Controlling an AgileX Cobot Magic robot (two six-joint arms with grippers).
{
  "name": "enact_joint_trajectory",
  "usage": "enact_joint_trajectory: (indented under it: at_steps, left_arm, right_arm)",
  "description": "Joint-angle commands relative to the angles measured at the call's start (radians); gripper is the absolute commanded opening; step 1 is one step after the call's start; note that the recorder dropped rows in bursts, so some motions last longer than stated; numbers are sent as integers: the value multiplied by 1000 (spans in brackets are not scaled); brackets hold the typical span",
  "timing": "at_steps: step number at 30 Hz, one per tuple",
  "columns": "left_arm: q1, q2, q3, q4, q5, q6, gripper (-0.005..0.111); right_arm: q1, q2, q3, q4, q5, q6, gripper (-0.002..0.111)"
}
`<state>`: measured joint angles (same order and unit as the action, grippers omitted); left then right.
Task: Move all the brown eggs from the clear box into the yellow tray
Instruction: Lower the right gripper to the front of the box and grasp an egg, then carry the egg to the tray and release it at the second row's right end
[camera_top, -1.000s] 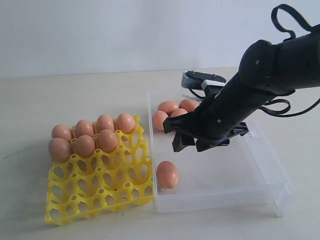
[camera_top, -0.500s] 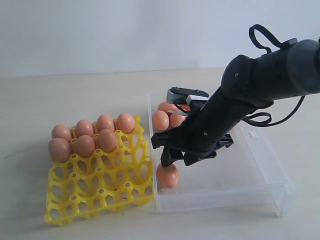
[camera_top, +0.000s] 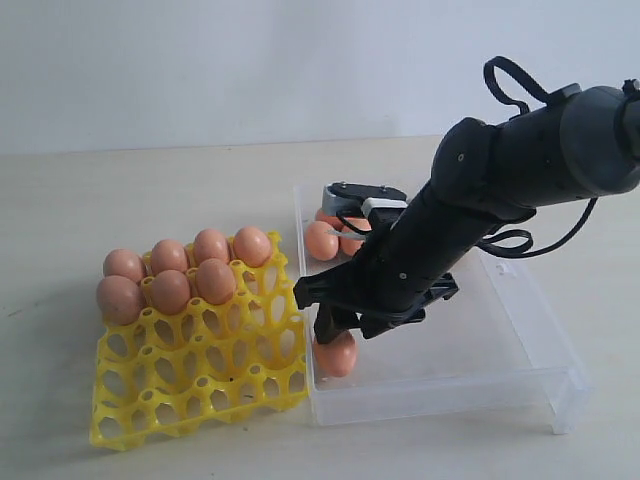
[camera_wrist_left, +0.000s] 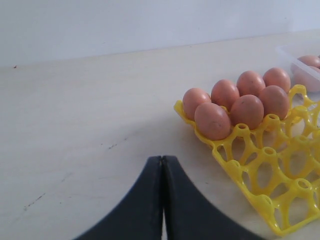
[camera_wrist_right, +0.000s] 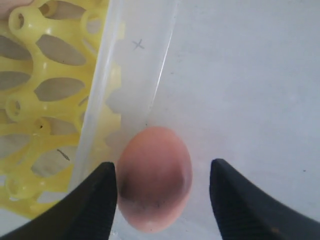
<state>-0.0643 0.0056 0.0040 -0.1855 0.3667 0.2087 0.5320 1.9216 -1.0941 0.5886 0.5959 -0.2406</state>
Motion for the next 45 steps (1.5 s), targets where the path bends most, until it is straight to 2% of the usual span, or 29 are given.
enact_joint_trajectory:
  at_steps: [1,14,19,24,26,28,30,31,32,36,38,41,45]
  left_arm:
    - [-4,-6,-4,-1,-10,-3,0]
    - [-4,-6,-4,-1,-10,-3,0]
    - [-4,-6,-4,-1,-10,-3,0]
    - [-4,-6,-4,-1,-10,-3,0]
    - [-4,-6,-4,-1,-10,-3,0]
    - [-4,-6,-4,-1,-10,-3,0]
    - [-4,-6,-4,-1,-10,-3,0]
    - [-4,-6,-4,-1,-10,-3,0]
    - [-4,-6,-4,-1,-10,-3,0]
    - [-4,-6,-4,-1,-10,-3,0]
    - [-4,-6,-4,-1,-10,-3,0]
    - [-4,-6,-4,-1,-10,-3,0]
    - [-4,-6,-4,-1,-10,-3,0]
  right_arm:
    - [3,0,-7,-3,-10,-14,54]
    - [3,38,-7,-1,-34,-21,54]
    - [3,46,-7,-1,-46,-26,59]
    - [3,57,-7,-3,-50,-27,59]
    - [3,57,-7,-3,-54,-29,52]
    - [3,57,-7,-5,-65,-35,39]
    - [3,57,-7,-5,-71,-67,21]
    - [3,53,-7,-8,-76,-108,5]
    - [3,51,-7,-11,-77,-120,0]
    - [3,-24,-7,-77,-111,-120,0]
    - [3,-109,31,-100,-173,-111,0]
    - [62,-257,151,-98,-493,-88,0]
    - [180,-273,198,-103,-876,8,0]
